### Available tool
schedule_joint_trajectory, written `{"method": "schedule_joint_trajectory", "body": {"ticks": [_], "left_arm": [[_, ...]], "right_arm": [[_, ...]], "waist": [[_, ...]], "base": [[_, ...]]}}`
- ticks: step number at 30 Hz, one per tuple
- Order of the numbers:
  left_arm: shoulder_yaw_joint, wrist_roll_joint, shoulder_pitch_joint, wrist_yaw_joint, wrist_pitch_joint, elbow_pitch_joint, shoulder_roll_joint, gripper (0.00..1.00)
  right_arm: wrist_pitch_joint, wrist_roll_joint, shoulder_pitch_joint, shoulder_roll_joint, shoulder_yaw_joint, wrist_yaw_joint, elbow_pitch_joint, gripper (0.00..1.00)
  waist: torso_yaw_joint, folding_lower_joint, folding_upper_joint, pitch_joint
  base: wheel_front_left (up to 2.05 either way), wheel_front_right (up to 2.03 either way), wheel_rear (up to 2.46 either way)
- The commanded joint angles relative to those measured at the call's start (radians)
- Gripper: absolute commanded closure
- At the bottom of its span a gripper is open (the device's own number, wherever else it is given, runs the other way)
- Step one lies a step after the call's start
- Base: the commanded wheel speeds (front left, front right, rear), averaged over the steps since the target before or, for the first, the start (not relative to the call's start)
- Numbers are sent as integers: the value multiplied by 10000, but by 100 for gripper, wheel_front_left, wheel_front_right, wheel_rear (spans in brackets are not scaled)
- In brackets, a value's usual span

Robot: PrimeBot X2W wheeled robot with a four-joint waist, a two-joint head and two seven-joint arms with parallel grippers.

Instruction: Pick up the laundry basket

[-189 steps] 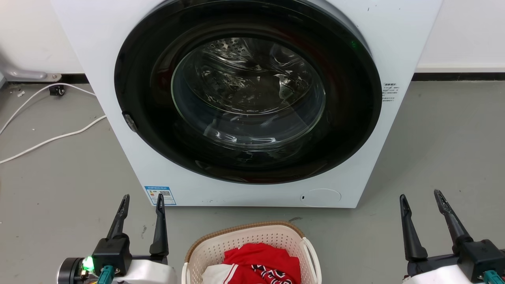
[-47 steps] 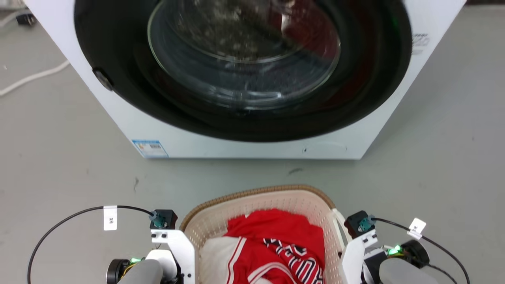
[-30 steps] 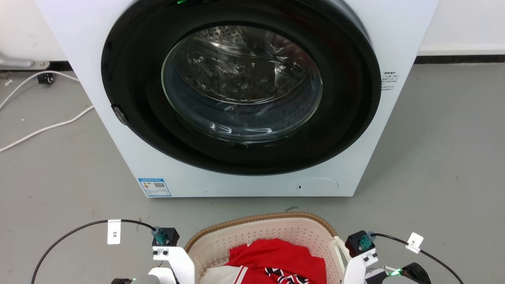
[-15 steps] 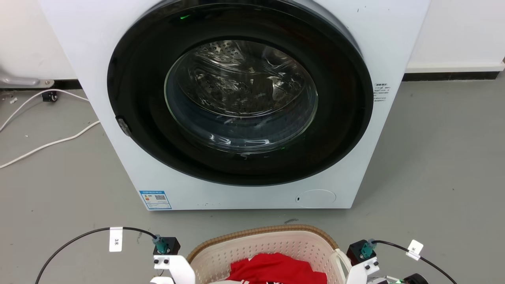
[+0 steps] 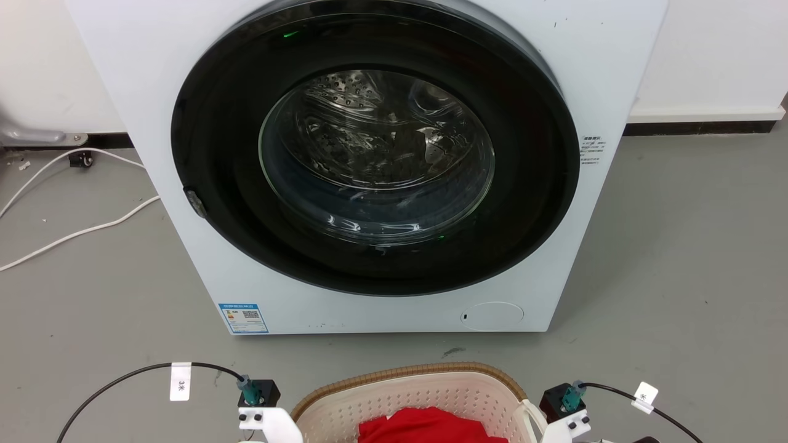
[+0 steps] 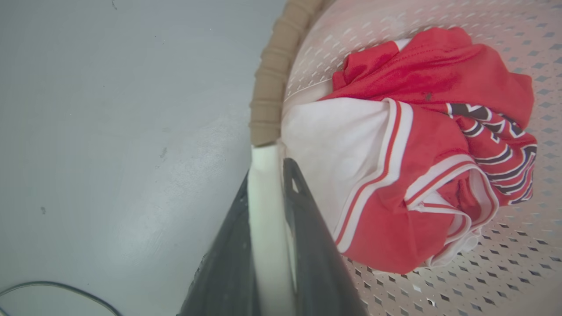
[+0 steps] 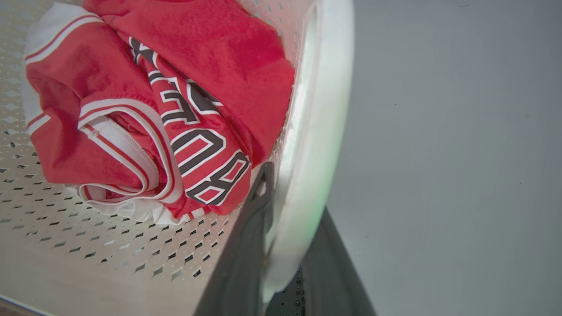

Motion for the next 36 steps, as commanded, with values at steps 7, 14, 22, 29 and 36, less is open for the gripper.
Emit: {"method": "schedule_joint_trajectory", "body": {"ticks": [7,14,22,29,36], "left_arm": [[-303,-299,-17,-99,-59,-14,60,100],[-496,-513,-57,-100,-87,17,91,100],[-738,-769,-119,-100,-137,65,101,100],[-937,-974,-175,-100,-204,104,127,100],[-1150,-1191,-244,-100,-261,115,145,100]], "right_arm": [[0,128,119,-22,151,32,22,100],[-15,199,68,-13,203,32,43,100],[-7,247,42,-8,244,32,62,100],[-37,277,37,-40,261,32,54,100],[-54,272,2,-72,275,32,49,100]], "waist": [[-8,1,-1,-16],[-8,1,-1,-2],[0,1,-1,15],[-10,1,-1,25],[1,1,-1,68]], "base": [[0,0,0],[0,0,0],[0,0,0],[0,0,0],[0,0,0]]}}
